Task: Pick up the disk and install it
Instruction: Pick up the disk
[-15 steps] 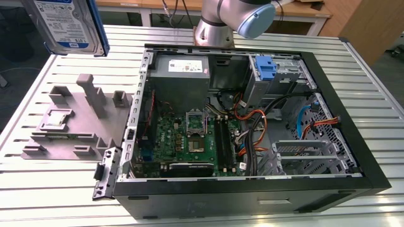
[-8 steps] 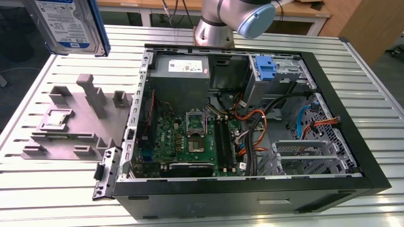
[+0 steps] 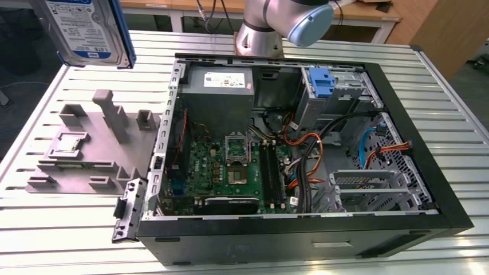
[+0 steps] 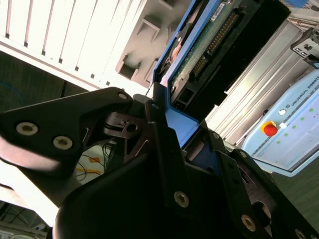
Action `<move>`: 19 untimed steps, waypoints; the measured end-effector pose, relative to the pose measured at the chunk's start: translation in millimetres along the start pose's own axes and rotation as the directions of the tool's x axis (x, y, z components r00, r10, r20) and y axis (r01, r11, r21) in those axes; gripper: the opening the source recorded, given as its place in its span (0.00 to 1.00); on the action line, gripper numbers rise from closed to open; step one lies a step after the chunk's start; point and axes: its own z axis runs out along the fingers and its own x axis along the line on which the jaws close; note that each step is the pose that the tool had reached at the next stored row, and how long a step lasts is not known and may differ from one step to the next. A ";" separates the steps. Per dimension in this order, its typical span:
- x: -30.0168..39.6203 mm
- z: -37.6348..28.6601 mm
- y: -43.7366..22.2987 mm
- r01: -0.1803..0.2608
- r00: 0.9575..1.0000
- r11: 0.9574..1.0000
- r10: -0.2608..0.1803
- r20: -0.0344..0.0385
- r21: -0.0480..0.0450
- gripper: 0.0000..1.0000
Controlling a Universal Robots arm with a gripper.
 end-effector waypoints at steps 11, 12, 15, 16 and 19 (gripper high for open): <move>-0.1 -0.1 -2.9 0.000 1.000 1.000 0.000 0.000 0.000 0.36; -0.1 -0.2 -3.2 0.000 1.000 1.000 0.000 0.000 0.000 0.36; -0.2 -0.2 -4.3 0.000 1.000 1.000 0.000 0.000 0.000 0.36; -0.2 -0.2 -4.6 0.000 1.000 1.000 0.000 0.000 0.000 0.36; -0.2 -0.2 -5.6 0.000 1.000 1.000 0.000 0.000 0.000 0.36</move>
